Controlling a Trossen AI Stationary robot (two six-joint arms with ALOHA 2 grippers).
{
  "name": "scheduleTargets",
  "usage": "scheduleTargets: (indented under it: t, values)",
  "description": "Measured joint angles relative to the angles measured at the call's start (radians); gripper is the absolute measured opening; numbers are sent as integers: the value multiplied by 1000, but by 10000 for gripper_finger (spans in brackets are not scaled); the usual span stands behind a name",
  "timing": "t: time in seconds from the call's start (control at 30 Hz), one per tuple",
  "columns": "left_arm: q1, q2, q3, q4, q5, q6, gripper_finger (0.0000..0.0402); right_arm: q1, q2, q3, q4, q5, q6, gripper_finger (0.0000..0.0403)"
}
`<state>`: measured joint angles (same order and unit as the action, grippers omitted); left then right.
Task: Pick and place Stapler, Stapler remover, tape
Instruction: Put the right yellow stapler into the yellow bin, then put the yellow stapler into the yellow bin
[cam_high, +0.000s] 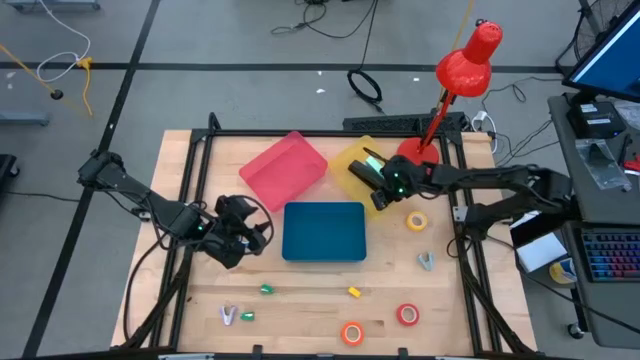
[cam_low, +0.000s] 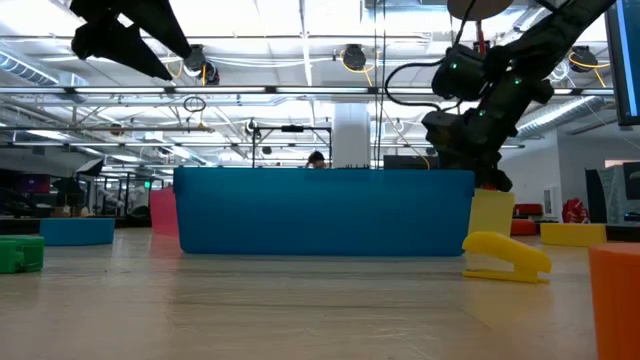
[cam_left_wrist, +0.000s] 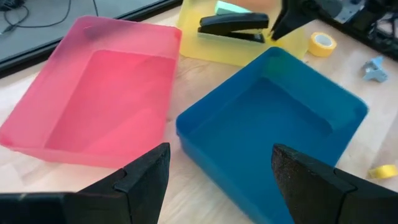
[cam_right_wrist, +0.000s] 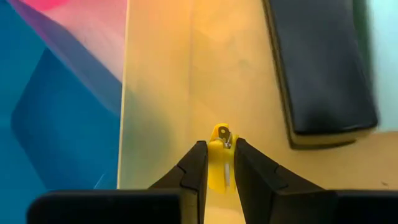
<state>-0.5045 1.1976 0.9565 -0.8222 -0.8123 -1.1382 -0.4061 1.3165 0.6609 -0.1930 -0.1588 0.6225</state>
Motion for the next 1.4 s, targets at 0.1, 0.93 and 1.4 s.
scheduleTargets:
  t: [0.1, 0.93, 1.4]
  values:
    - [0, 0, 0, 28, 0, 13, 274, -7, 8, 0, 3, -3, -15, 63]
    - [0, 0, 0, 49, 2, 17, 274, -7, -63, -1, 66, -34, -11, 116]
    - [0, 0, 0, 64, 34, 83, 273, 263, -325, -1, 242, -239, -13, 116]
